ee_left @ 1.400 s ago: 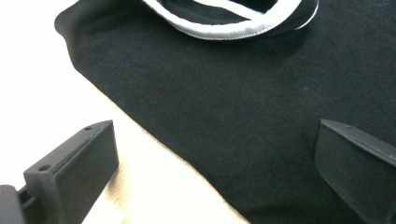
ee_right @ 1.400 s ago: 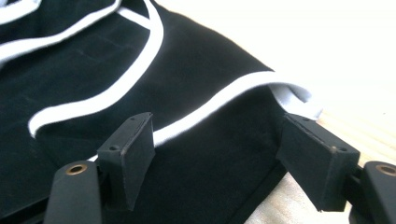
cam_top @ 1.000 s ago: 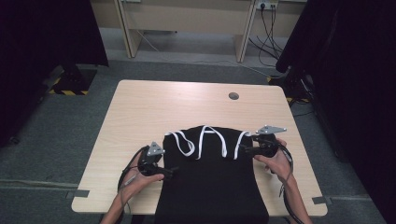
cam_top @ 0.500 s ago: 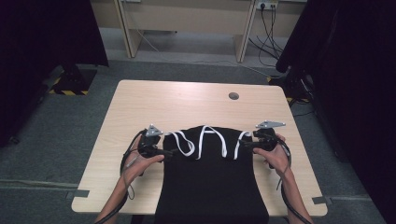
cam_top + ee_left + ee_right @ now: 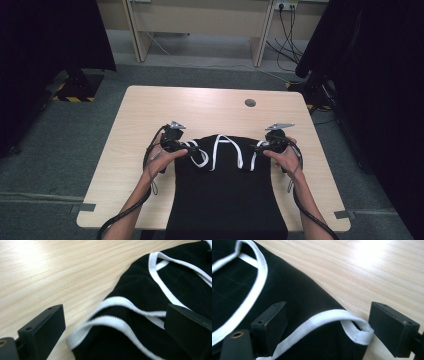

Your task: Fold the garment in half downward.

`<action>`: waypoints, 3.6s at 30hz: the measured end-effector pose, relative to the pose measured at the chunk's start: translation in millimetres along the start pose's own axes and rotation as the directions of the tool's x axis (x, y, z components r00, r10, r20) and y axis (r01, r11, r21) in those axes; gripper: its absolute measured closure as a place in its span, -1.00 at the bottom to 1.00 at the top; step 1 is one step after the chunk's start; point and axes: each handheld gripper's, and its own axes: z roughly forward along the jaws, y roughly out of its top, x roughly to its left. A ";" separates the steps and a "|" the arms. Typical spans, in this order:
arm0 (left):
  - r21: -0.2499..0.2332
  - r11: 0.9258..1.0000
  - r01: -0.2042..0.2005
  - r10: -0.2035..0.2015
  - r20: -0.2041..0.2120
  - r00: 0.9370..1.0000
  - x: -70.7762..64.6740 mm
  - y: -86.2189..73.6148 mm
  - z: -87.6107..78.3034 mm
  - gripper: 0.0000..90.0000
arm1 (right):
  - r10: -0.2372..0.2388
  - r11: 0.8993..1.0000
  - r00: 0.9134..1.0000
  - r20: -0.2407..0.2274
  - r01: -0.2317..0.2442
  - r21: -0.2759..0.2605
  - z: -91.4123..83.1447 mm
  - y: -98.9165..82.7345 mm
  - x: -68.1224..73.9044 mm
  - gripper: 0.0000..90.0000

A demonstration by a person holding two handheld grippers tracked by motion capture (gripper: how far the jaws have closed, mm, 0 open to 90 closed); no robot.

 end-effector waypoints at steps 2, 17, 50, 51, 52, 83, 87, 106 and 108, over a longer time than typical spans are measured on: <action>0.025 1.000 -0.007 0.007 -0.010 1.000 -0.3 2.2 6.0 -0.88 | -0.010 1.000 1.000 0.014 0.010 0.015 4.1 0.5 0.6 -0.62; 0.031 0.996 -0.088 0.089 -0.039 0.995 -6.9 -3.7 12.8 0.41 | -0.079 0.997 0.995 -0.061 0.078 -0.030 -0.5 -3.8 6.3 0.57; -0.066 0.986 -0.155 0.150 -0.079 0.986 -13.6 33.5 -27.5 0.86 | -0.186 0.967 0.981 -0.054 0.173 -0.190 -45.4 39.2 20.4 0.80; -0.069 0.986 -0.153 0.147 -0.081 0.986 -13.0 34.5 -27.1 0.86 | -0.183 0.967 0.982 -0.055 0.169 -0.193 -45.0 40.9 20.0 0.80; -0.073 0.986 -0.148 0.141 -0.082 0.987 -12.4 35.6 -27.4 0.86 | -0.181 0.967 0.982 -0.055 0.168 -0.190 -44.6 42.6 19.9 0.80; -0.188 0.947 -0.259 0.233 -0.147 0.961 -54.2 -3.7 -53.5 0.84 | -0.293 0.915 0.956 -0.035 0.269 -0.302 -61.3 20.3 50.9 0.80; -0.204 0.946 -0.253 0.232 -0.122 0.965 -61.0 -18.5 -59.3 0.84 | -0.300 0.912 0.953 -0.048 0.272 -0.306 -67.5 2.8 58.9 0.80; -0.137 0.947 -0.290 0.294 0.010 0.956 -102.3 -108.1 -87.7 0.75 | -0.300 0.939 0.943 -0.145 0.265 -0.220 -99.3 -83.2 84.6 0.75; -0.103 0.949 -0.299 0.302 0.018 0.953 -105.3 -118.7 -84.5 0.75 | -0.303 0.942 0.942 -0.147 0.271 -0.199 -98.7 -90.9 85.8 0.75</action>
